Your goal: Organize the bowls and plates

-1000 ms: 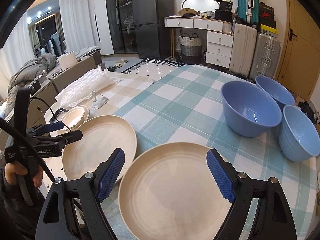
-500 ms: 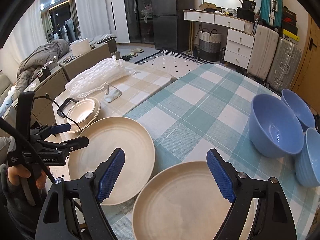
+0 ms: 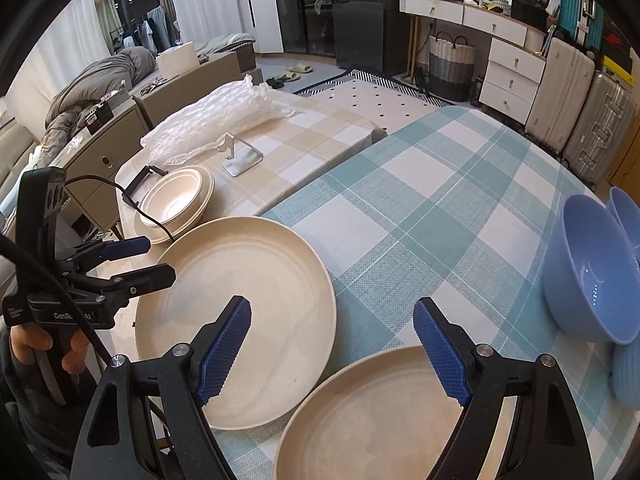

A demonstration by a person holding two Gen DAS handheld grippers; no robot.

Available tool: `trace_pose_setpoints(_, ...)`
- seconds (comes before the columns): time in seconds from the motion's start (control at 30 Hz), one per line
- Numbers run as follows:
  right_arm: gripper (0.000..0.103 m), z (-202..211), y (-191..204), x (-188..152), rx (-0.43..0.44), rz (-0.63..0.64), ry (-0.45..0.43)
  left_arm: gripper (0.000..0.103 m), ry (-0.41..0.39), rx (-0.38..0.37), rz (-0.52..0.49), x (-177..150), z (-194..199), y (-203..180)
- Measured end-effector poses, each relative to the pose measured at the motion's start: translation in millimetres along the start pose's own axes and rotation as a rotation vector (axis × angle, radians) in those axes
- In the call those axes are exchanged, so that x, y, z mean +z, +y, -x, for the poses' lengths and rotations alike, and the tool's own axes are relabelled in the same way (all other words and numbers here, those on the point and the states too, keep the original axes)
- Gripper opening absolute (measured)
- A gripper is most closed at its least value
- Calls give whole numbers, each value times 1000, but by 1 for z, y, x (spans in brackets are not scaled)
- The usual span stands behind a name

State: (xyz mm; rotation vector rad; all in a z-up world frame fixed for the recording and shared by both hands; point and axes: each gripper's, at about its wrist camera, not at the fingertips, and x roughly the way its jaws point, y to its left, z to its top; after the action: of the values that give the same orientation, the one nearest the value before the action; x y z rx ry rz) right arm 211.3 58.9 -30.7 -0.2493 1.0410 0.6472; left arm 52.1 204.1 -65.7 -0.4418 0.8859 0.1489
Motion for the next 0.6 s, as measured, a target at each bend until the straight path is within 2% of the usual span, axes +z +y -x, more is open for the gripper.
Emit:
trace_pose_setpoints(0.2,84,-15,1,5,18,7,19,80,14,14,8,0,-8,6)
trace_pose_setpoints(0.27,83,-19,1,6,19,10,31,71,24,24,7,-1,-12,7)
trace_pose_setpoints(0.33,79,-25,1,8,15,13,41,69,33,28,7,-2,-16,8)
trace_pose_setpoints(0.6,65,-42,1,6,17,27,89,51,53,29,4,-5,-27,9)
